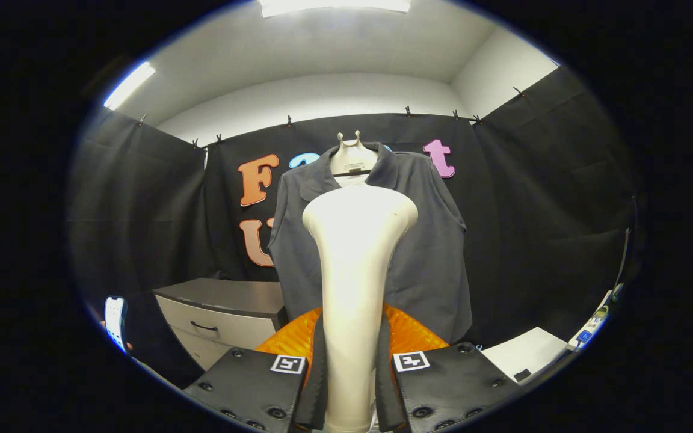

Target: Iron the clothes twice with a garment steamer, once on the left side and once on the right side.

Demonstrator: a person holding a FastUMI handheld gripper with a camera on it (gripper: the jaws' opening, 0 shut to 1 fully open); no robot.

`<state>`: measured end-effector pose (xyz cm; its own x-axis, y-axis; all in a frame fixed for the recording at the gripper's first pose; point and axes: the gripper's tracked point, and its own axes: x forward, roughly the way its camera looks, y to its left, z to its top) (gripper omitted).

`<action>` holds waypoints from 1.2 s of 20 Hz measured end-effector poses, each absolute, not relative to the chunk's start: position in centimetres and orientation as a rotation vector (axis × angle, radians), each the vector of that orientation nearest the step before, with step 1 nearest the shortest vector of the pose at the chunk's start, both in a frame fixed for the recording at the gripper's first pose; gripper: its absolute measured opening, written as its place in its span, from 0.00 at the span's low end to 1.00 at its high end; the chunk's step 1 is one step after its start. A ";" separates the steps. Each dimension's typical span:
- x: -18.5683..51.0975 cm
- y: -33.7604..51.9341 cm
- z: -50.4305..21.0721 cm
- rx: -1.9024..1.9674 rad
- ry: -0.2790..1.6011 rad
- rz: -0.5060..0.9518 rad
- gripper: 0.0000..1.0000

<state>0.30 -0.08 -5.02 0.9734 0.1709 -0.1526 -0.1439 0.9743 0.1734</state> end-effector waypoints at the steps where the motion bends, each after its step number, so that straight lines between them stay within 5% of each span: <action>1: 0.4 0.0 -5.0 0.161 0.166 0.162 0.40; 24: -0.7 0.4 -4.3 0.150 0.155 0.156 0.39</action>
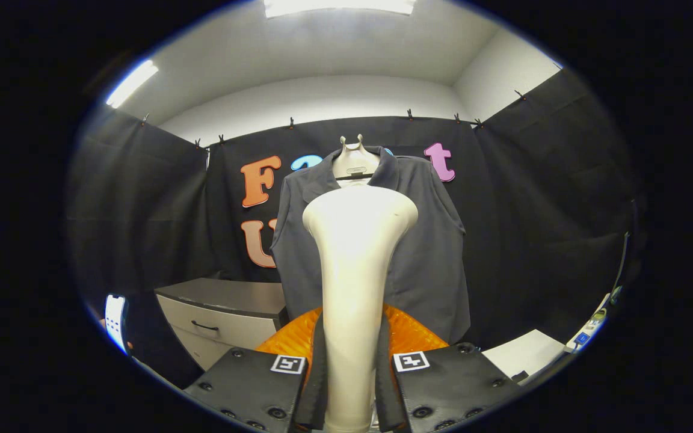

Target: Iron the clothes twice with a garment steamer, once on the left side and once on the right side.

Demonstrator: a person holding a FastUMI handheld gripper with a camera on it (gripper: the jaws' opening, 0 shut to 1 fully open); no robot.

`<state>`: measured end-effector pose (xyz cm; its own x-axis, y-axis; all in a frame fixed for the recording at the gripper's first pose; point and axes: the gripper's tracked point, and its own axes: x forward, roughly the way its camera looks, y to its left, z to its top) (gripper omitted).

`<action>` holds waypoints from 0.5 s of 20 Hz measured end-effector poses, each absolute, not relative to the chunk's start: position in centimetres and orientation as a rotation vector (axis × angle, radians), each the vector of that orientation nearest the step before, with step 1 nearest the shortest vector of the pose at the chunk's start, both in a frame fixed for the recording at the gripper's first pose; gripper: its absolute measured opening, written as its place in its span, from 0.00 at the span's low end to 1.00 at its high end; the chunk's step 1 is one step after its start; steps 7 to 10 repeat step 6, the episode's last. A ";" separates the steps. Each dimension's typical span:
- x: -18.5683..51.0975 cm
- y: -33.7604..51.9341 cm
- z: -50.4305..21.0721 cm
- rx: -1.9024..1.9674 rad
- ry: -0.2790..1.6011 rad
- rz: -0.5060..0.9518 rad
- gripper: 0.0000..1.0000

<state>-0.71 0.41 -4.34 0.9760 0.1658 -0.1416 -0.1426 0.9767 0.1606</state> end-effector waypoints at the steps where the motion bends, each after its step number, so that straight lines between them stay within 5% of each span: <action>1: -0.7 0.4 -4.3 0.150 0.155 0.156 0.39; 10: -1.2 0.6 -4.3 0.146 0.154 0.160 0.39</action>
